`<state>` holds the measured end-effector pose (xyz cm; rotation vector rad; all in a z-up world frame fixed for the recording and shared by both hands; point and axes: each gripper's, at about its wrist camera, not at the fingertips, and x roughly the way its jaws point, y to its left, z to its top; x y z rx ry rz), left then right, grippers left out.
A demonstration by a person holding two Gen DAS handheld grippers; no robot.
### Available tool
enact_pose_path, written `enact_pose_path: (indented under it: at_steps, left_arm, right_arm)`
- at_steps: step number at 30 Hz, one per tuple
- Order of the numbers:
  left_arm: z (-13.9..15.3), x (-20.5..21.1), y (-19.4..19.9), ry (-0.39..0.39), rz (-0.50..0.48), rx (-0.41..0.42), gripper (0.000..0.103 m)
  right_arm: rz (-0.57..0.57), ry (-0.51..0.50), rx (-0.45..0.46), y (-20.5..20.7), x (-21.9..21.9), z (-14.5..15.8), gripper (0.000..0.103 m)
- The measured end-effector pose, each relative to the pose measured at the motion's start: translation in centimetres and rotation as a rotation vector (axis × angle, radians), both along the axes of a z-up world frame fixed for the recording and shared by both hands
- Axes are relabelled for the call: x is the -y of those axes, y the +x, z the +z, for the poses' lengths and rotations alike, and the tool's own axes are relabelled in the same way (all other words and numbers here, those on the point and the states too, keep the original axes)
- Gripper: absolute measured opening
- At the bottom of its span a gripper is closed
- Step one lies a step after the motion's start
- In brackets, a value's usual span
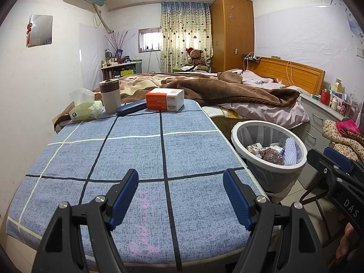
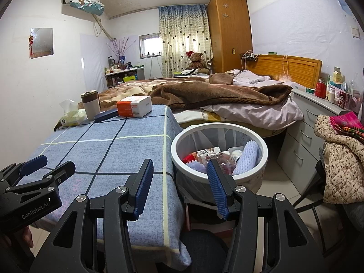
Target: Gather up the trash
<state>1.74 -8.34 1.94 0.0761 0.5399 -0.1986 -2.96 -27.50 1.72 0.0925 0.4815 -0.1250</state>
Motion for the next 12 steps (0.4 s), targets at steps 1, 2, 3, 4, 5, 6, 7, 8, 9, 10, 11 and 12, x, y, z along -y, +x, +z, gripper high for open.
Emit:
enact_pose_path:
  at_steps: [1, 2, 3, 4, 5, 6, 7, 8, 9, 10, 11, 12]
  left_arm:
    - [0.0, 0.0, -0.01, 0.0, -0.001, 0.0, 0.078]
    - [0.01, -0.04, 0.01, -0.001, -0.001, 0.0, 0.078]
    - [-0.01, 0.0, 0.04, -0.001, -0.001, -0.001, 0.078]
    - [0.0, 0.0, 0.04, 0.0, -0.001, -0.001, 0.078]
    - [0.0, 0.0, 0.05, 0.0, 0.001, 0.0, 0.078]
    - [0.0, 0.07, 0.07, 0.001, 0.002, -0.001, 0.078]
    - [0.02, 0.1, 0.09, 0.0, 0.001, -0.002, 0.078]
    - [0.02, 0.11, 0.09, 0.0, 0.001, -0.001, 0.078]
    - [0.02, 0.11, 0.11, 0.001, 0.001, -0.001, 0.078]
    - [0.01, 0.11, 0.1, 0.001, 0.003, -0.001, 0.078]
    - [0.01, 0.1, 0.1, 0.0, 0.002, -0.001, 0.078]
    - [0.01, 0.1, 0.11, 0.001, 0.002, -0.001, 0.078]
  right_arm:
    - [0.0, 0.002, 0.0, 0.0, -0.03, 0.03, 0.051]
    - [-0.001, 0.002, -0.001, 0.03, -0.04, 0.02, 0.051]
    - [0.0, -0.001, -0.001, 0.01, 0.0, 0.0, 0.051]
    - [0.0, 0.0, -0.001, -0.01, -0.05, 0.02, 0.051]
    - [0.0, 0.0, 0.0, -0.02, -0.1, 0.05, 0.051]
    - [0.001, -0.001, -0.001, 0.02, -0.13, 0.04, 0.051]
    - [0.0, -0.003, -0.001, 0.02, -0.13, 0.04, 0.051]
    - [0.0, 0.0, -0.001, 0.02, -0.04, 0.01, 0.051]
    - [0.0, 0.0, -0.001, 0.02, -0.08, 0.02, 0.051]
    - [0.0, 0.0, -0.001, 0.04, -0.15, 0.04, 0.051]
    - [-0.001, -0.001, -0.001, 0.01, -0.09, 0.02, 0.051]
    - [-0.001, 0.0, -0.001, 0.02, -0.09, 0.03, 0.051]
